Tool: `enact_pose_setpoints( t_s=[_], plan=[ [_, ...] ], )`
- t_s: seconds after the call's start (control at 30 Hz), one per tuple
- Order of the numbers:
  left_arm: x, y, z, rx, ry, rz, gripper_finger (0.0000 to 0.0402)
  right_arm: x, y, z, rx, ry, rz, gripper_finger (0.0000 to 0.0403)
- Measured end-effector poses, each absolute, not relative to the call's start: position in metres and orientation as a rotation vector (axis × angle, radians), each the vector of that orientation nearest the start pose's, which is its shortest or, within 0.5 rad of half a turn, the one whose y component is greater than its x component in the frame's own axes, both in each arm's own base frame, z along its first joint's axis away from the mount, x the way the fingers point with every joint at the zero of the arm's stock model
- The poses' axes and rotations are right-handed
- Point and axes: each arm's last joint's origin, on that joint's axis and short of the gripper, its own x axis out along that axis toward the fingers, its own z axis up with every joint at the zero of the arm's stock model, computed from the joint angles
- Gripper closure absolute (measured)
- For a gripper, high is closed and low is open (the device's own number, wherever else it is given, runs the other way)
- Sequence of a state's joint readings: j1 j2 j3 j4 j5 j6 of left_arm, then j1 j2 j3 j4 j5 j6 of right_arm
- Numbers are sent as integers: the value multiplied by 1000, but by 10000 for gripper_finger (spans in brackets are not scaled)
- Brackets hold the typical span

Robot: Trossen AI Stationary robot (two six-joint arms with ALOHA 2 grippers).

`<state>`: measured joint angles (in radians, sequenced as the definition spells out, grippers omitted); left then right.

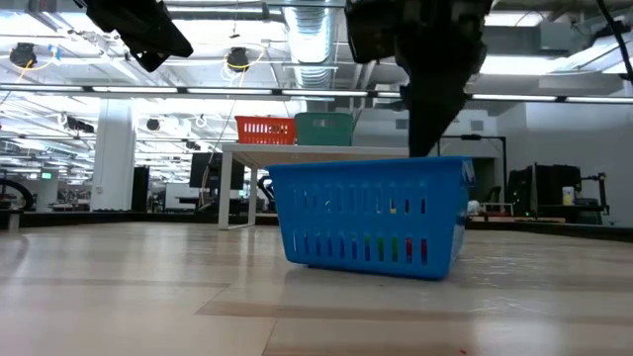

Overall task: Pick & Place Office Desk Supplies
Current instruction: Put the blue bin on the shelf

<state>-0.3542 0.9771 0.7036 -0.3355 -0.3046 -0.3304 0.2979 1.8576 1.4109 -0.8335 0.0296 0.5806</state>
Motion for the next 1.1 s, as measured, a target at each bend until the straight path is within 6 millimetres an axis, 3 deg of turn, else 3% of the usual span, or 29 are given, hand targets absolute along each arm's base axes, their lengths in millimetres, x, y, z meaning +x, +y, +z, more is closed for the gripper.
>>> enact_pose_setpoints(
  t_s=[0.23,0.37,0.53,0.67,0.87,1.1],
  plan=[
    [193,-62,259,-124,576,47,385,350,96,211,241,1319,-208,283],
    [193,-62,259,-124,576,47,385,344,99,219,324,1279,-260,294],
    [193,-62,259,-123,576,47,385,317,99,231,448,1193,-432,294],
    [193,-62,259,-123,576,47,385,293,96,238,655,1058,-509,293],
    [192,-66,260,-119,575,29,385,276,113,229,1120,798,-457,294],
    [191,-67,260,-117,575,21,385,276,147,204,1358,828,-503,294]
  ],
)
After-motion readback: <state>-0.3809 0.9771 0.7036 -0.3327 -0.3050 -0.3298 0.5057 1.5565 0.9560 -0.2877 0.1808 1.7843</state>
